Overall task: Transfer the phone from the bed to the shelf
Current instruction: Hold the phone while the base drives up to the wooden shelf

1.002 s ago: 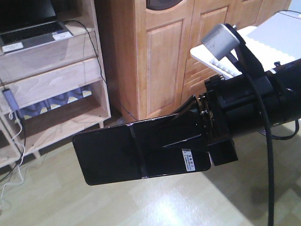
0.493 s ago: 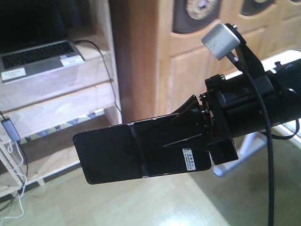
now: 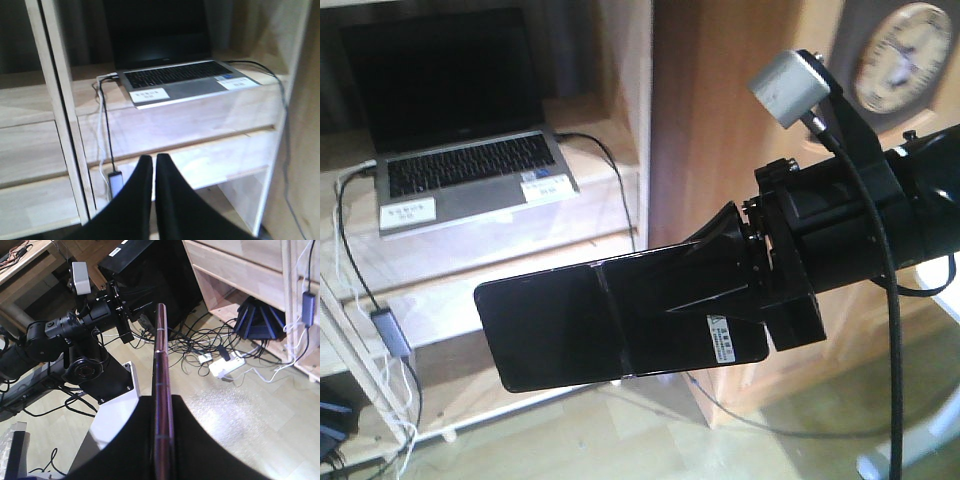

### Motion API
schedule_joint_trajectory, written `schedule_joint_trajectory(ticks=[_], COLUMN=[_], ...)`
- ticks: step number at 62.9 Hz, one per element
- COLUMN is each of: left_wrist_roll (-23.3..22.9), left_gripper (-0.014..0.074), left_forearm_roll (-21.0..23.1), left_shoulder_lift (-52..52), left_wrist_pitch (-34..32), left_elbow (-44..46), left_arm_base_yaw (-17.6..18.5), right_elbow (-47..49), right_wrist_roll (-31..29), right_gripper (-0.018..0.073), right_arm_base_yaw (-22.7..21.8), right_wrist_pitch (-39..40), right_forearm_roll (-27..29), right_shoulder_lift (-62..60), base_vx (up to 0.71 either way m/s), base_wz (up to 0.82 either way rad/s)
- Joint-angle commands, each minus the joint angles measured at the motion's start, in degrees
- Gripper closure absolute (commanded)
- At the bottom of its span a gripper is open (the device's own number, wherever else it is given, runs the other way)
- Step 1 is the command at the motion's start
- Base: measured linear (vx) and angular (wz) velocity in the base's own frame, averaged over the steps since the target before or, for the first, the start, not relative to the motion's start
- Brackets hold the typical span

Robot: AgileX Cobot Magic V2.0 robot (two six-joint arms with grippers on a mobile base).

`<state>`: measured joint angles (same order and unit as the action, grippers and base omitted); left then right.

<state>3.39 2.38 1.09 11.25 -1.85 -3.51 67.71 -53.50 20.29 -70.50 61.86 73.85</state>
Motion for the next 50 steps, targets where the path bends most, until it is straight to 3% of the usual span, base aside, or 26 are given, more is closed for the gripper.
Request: schedule_joint_trajectory(ticks=[1, 50], left_wrist_roll=[0.0, 0.0], left_gripper=[0.0595, 0.0595], left_forearm_roll=[0.5, 0.5], left_shoulder_lift=[0.5, 0.5], left_wrist_pitch=[-4.0, -4.0], left_elbow=[-0.4, -0.4], left_arm_base_yaw=[0.0, 0.0], right_elbow=[1.4, 1.4], right_wrist_roll=[-0.3, -0.3], right_gripper=[0.0561, 0.0561], right_arm_base_yaw=[-0.2, -0.2], right_wrist_pitch=[-3.2, -3.2], right_forearm_roll=[4.9, 4.9], right_shoulder_lift=[-1.6, -1.6], base_vx=[0.39, 0.31], base_wz=[0.24, 0.3])
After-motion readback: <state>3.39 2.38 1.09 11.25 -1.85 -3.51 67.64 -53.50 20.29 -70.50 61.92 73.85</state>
